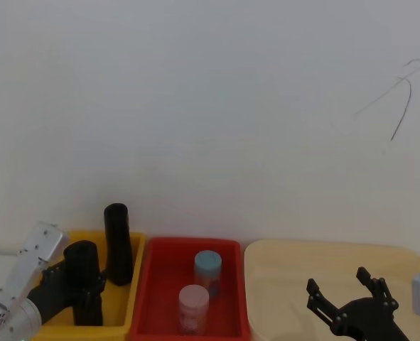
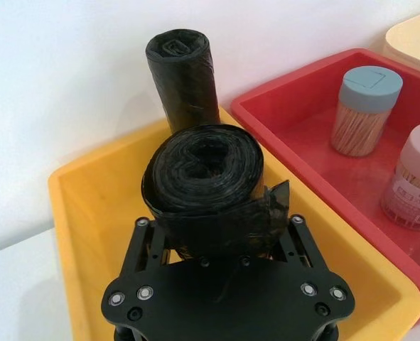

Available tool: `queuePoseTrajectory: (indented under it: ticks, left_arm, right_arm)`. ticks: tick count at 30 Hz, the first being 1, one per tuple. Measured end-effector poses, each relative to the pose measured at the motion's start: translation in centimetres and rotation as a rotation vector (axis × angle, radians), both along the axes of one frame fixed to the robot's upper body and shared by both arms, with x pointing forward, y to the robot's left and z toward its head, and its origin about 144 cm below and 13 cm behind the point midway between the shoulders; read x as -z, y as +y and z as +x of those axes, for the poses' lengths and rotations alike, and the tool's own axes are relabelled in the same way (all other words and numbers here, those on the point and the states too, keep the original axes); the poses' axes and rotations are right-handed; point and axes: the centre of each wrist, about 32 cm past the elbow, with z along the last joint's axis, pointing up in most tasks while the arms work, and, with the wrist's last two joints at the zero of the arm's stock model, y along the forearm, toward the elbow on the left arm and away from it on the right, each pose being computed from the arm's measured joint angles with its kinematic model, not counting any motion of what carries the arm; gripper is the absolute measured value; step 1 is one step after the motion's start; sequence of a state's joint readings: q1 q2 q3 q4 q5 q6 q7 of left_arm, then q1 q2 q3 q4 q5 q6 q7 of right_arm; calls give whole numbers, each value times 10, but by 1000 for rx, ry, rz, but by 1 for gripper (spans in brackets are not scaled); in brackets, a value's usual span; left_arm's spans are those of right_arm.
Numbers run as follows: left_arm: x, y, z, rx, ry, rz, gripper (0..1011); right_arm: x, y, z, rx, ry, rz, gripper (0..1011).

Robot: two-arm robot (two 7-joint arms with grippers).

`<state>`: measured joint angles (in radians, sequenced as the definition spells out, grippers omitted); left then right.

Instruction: Pick up the garbage bag with the one hand and transfer it to the other hand.

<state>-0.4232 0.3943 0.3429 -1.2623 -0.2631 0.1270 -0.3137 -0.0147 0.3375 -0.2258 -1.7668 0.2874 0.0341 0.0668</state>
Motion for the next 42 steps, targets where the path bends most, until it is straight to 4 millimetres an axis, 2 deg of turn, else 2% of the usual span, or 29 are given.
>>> queuePoseTrajectory:
  ticks: [1,6,19,25,34,42]
  left_arm:
    - [0,0,0,0,0,0,548]
    - [0,0,0,-2,0,1,490]
    - [-11,3,-3,22,-14,-14,442]
    - [-28,8,-5,45,-32,-46,443]
    - [-66,16,-6,88,-75,-128,442]
    - [-92,14,-6,135,-81,-212,443]
  right_arm:
    - [0,0,0,0,0,0,1001]
    - [0,0,0,0,0,0,1001]
    - [0,0,0,0,0,0,1001]
    - [0,0,0,0,0,0,1001]
    - [0,0,0,0,0,0,1002]
    - [0,0,0,0,0,0,1001]
